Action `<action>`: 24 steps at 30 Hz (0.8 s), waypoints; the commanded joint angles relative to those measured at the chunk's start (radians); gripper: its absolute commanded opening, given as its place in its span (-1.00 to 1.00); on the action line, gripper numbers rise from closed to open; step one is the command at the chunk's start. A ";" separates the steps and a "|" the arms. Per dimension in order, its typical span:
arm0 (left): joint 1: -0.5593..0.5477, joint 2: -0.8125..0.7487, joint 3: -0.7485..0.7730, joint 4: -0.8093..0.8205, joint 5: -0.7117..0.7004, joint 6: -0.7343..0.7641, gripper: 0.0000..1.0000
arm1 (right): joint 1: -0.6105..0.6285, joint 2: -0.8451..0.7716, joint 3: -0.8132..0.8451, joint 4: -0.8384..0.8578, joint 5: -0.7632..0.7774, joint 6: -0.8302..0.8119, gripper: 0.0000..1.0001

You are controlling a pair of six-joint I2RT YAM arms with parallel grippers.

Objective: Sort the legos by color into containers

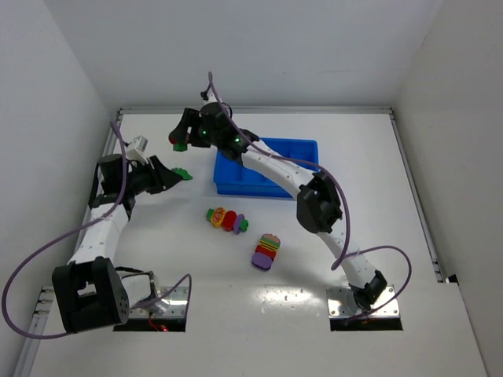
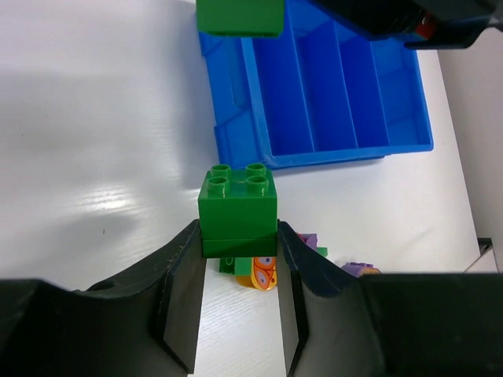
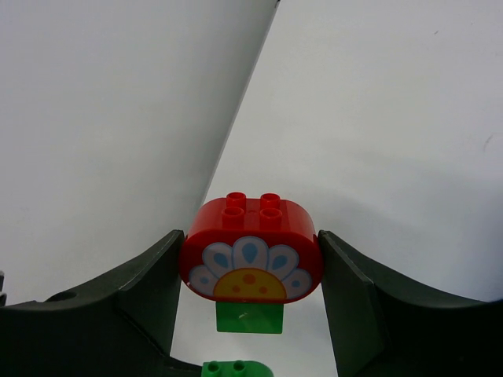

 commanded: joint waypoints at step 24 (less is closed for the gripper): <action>0.057 0.255 0.158 -0.191 -0.348 0.166 0.28 | -0.030 -0.177 -0.217 -0.006 -0.035 -0.025 -1.00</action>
